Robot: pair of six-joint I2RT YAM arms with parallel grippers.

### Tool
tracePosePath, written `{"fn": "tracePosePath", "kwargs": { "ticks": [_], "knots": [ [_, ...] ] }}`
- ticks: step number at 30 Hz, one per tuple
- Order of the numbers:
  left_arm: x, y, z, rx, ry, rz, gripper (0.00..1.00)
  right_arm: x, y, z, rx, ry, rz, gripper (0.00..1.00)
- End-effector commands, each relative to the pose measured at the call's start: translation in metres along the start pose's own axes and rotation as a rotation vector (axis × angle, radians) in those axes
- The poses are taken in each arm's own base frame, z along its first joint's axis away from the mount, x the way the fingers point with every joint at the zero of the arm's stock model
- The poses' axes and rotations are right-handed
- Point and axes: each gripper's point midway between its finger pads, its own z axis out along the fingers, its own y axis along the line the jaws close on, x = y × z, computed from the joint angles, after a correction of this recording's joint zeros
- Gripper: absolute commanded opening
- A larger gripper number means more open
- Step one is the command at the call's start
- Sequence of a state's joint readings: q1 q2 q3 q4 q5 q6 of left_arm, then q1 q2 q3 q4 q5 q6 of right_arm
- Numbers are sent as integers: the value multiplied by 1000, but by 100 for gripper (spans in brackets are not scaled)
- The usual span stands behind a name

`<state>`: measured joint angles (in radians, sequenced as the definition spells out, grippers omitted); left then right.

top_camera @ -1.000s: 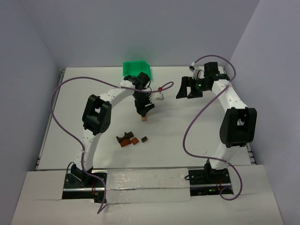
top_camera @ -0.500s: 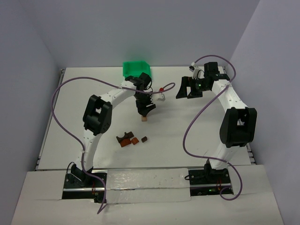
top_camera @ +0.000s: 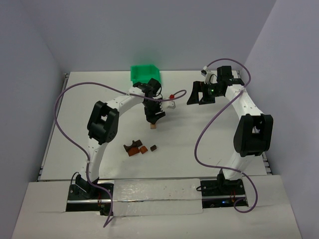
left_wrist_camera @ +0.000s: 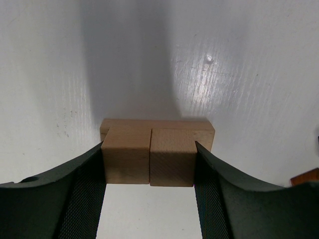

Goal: Build the wood block tower

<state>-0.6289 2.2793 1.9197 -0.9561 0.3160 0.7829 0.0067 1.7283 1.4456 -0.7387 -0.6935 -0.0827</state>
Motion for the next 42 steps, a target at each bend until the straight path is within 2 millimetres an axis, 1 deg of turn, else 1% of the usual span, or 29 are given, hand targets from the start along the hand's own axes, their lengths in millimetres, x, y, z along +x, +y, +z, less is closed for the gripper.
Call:
{"fn": "tracePosePath", "kwargs": {
  "ticks": [1,6,12,16,20,28,33,35,38,42],
  "knots": [
    [-14,6,-21,-62,-42,51,28,-14,11,-10,-21,-36,-27,100],
    [-13,5,-21,-66,-40,54,29,-14,11,-9,-20,-35,-26,100],
    [-13,4,-21,-69,-38,59,32,-14,10,-9,-19,-36,-25,100],
    [-13,3,-20,-66,-37,61,38,-14,10,-9,-17,-36,-25,100],
    [-12,3,-19,-64,-35,62,46,-14,10,-9,-17,-35,-23,100],
    [-14,0,-20,-50,-44,63,56,-15,10,-9,-18,-36,-21,100],
    [-11,0,-18,-50,-35,64,65,-14,10,-9,-18,-34,-21,100],
    [-10,-1,-19,-43,-33,63,73,-14,11,-9,-19,-34,-21,100],
    [-10,-2,-20,-44,-36,64,80,-14,11,-9,-20,-34,-22,100],
    [-11,-3,-21,-45,-39,65,96,-14,11,-10,-19,-35,-24,100]
  ]
}}
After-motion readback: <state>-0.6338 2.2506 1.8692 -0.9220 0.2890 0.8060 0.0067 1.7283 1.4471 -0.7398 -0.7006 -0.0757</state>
